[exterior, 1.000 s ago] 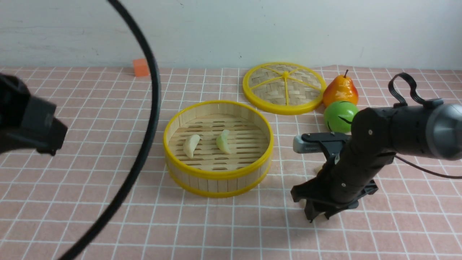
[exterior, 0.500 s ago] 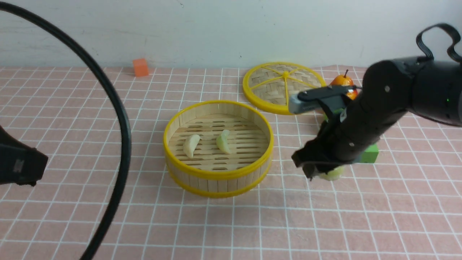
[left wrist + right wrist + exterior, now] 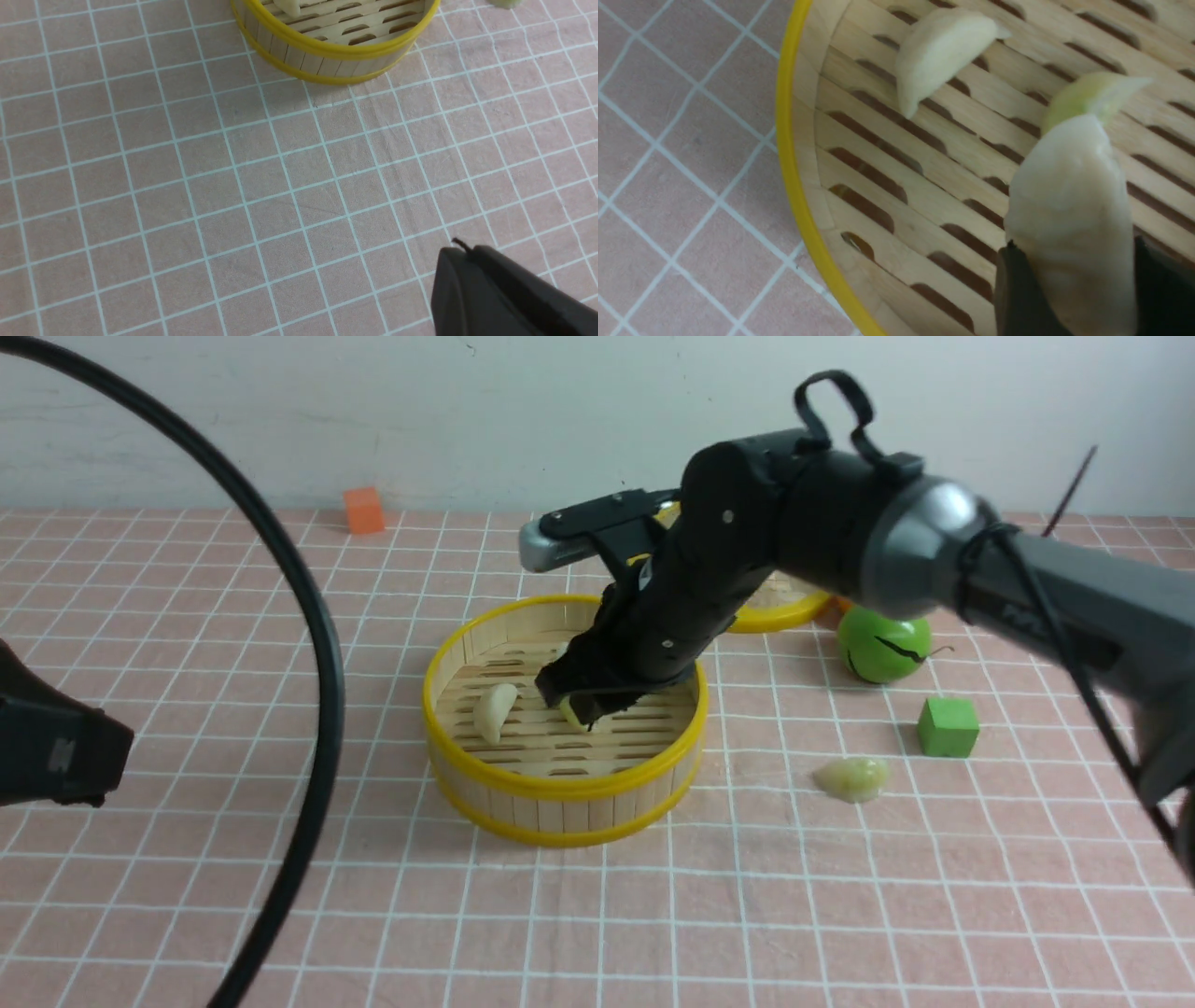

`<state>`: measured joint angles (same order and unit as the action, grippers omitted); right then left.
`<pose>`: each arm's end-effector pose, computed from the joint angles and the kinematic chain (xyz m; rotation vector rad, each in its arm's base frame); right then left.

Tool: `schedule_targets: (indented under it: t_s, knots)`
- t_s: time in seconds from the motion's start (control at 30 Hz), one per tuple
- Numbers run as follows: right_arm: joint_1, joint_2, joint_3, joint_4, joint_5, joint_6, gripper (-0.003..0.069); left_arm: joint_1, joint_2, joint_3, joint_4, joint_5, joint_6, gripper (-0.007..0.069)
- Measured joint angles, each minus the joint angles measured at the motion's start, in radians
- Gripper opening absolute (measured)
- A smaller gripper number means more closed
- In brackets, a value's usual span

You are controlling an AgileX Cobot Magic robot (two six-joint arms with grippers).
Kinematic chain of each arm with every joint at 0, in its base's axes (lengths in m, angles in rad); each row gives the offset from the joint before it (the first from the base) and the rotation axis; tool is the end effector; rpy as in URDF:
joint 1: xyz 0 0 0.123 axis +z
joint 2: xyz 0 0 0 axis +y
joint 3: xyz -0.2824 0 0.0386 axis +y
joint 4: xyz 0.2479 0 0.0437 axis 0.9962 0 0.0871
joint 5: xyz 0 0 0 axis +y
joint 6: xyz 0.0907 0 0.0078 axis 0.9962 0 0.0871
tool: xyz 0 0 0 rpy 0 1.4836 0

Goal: Put the dumplings into the steamer on the table with the pink tablecloth.
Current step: 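Place the dumpling in the bamboo steamer basket with the right gripper, then reach for and grasp a dumpling lying on the table beside the steamer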

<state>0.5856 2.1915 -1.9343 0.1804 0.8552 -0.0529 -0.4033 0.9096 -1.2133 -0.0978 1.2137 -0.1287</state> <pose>0.4047 0.2832 0.2327 -0.7245 2.5288 0.4087 0.1275 -0.0635 0.4190 0.3335 2.3978 -0.3725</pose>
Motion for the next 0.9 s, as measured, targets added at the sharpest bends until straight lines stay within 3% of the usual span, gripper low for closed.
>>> schedule_targets:
  t_s: [0.33, 0.53, 0.63, 0.73, 0.9]
  knots:
    - [0.03, 0.123, -0.08, 0.007, 0.03, -0.004, 0.0272, 0.0, 0.0, 0.0, 0.013, 0.002, 0.0, -0.0013]
    - [0.03, 0.106, -0.111, -0.002, 0.095, -0.004, 0.0433, 0.0, 0.0, 0.0, 0.03, 0.004, 0.0, -0.0013]
    - [0.028, 0.066, -0.192, -0.027, 0.23, -0.004, 0.0551, 0.0, 0.0, 0.0, 0.03, 0.004, 0.0, -0.0013]
    - [0.018, 0.025, -0.253, -0.069, 0.34, -0.014, 0.0586, 0.0, 0.0, 0.0, 0.03, 0.004, 0.0, -0.0013]
    - [-0.023, -0.048, -0.261, -0.125, 0.376, -0.04, 0.0573, 0.0, 0.0, 0.0, 0.03, 0.003, 0.0, -0.0013]
